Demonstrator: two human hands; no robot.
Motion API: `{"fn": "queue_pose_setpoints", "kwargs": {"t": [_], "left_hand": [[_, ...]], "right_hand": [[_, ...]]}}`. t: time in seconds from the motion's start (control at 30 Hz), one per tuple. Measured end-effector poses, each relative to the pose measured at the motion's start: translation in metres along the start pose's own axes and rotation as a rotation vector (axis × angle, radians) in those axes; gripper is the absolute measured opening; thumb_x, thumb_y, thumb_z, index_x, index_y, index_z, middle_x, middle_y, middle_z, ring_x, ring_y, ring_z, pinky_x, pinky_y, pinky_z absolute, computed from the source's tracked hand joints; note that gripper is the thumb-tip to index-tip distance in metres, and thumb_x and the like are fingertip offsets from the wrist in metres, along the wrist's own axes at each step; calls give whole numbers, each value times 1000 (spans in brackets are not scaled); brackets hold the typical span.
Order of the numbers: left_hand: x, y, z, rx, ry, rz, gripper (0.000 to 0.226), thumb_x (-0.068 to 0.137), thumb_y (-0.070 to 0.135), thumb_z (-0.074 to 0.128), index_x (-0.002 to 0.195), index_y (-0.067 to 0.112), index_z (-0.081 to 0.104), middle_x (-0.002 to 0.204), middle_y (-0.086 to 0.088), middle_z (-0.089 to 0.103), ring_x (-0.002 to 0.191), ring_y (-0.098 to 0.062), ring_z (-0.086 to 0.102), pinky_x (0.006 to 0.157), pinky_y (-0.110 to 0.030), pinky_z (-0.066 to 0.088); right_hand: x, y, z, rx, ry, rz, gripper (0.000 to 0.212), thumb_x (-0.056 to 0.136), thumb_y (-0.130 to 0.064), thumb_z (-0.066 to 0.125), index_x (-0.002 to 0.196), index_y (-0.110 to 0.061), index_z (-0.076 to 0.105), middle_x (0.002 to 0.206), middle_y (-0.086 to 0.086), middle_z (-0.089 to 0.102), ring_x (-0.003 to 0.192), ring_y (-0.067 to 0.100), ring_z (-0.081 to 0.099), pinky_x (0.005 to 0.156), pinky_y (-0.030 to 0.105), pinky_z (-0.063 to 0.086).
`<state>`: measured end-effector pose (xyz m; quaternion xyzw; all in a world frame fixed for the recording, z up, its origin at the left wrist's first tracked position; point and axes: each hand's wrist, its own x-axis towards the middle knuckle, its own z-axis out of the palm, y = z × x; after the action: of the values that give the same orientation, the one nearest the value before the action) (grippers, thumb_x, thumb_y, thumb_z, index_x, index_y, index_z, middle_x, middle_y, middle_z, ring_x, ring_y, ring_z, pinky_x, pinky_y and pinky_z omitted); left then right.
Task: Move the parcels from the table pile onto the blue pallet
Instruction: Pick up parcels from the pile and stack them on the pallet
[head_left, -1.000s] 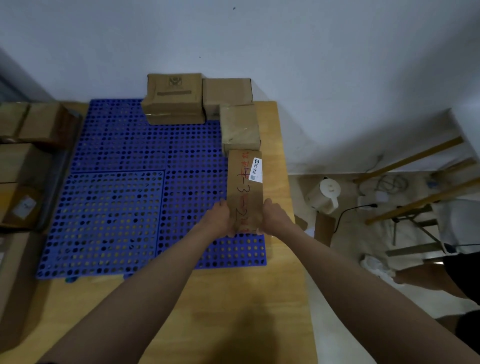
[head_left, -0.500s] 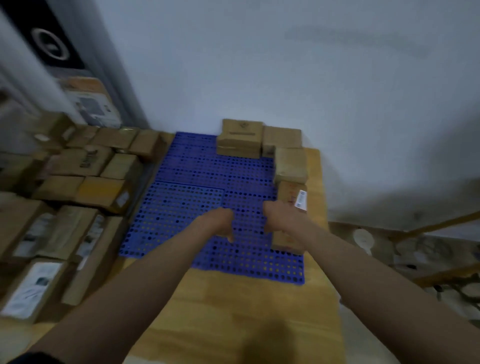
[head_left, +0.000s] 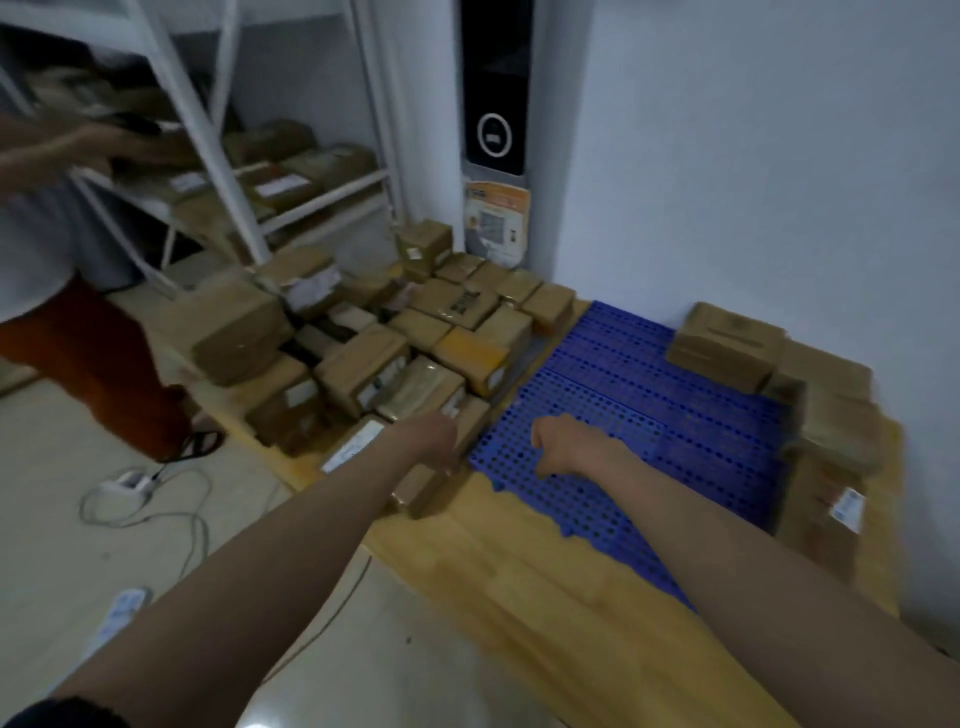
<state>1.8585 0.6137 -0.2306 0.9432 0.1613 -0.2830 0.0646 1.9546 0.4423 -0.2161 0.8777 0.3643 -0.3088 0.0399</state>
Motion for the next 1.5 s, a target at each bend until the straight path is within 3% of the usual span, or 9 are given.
{"fn": "queue_pose_setpoints", "kwargs": {"t": [0.2, 0.33, 0.5, 0.77, 0.9, 1.03, 1.13, 1.33, 1.5], "left_hand": [[-34, -81, 14, -103, 21, -88, 54, 91, 40, 65, 135, 13, 51, 136, -5, 53, 120, -25, 53, 94, -35, 48], [-48, -133, 21, -135, 42, -132, 58, 88, 43, 66, 137, 17, 49, 135, -3, 52, 118, -24, 54, 92, -35, 48], [-60, -186, 18, -105, 35, -195, 39, 87, 43, 65, 114, 16, 61, 110, 0, 63, 97, -20, 60, 82, -33, 53], [-65, -271, -8, -164, 118, -338, 28, 89, 41, 64, 86, 14, 57, 89, -1, 60, 78, -19, 58, 68, -31, 50], [-59, -322, -6, -228, 113, -436, 50, 89, 42, 65, 127, 11, 53, 120, -7, 58, 107, -26, 58, 84, -34, 51], [-49, -366, -11, -226, 137, -522, 55, 87, 40, 67, 134, 15, 53, 121, -4, 57, 116, -25, 55, 80, -31, 44], [-37, -397, -25, -246, 168, -551, 57, 85, 41, 67, 136, 19, 50, 123, -4, 58, 117, -25, 55, 79, -31, 42], [-9, -431, -31, -371, 156, -553, 58, 80, 35, 71, 134, 27, 51, 119, 0, 63, 101, -19, 58, 79, -31, 46], [5, -443, -33, -522, 58, -597, 56, 81, 37, 73, 130, 18, 52, 80, 8, 52, 69, -8, 56, 49, -17, 45]], "right_hand": [[12, -89, -3, -26, 14, -58, 27, 95, -20, 59, 119, -8, 58, 115, 10, 60, 89, 21, 56, 72, 34, 46], [25, -134, -2, -1, 55, -55, 18, 91, -17, 60, 82, -17, 45, 78, 1, 42, 69, 18, 45, 60, 31, 38], [39, -182, -15, -32, 51, -85, 32, 91, -24, 64, 118, -9, 57, 113, 6, 60, 105, 25, 59, 78, 33, 46], [87, -250, -57, -58, 130, -181, 19, 88, -23, 65, 102, -12, 63, 100, 7, 64, 85, 22, 63, 55, 28, 43], [124, -284, -73, -48, 150, -236, 15, 86, -19, 60, 80, -17, 47, 78, 2, 48, 65, 18, 48, 49, 27, 35], [166, -314, -95, -82, 159, -276, 33, 89, -26, 63, 113, -17, 43, 103, 7, 52, 81, 22, 54, 57, 32, 43], [206, -338, -116, -35, 155, -292, 70, 91, -24, 66, 148, -12, 27, 136, 15, 48, 115, 32, 56, 86, 41, 53], [267, -372, -140, 53, 207, -266, 81, 87, -21, 72, 151, -11, 23, 151, 14, 30, 131, 33, 45, 101, 43, 47], [295, -386, -135, 112, 193, -250, 86, 86, -14, 71, 153, -11, 17, 151, 14, 31, 132, 33, 44, 103, 43, 46]]}}
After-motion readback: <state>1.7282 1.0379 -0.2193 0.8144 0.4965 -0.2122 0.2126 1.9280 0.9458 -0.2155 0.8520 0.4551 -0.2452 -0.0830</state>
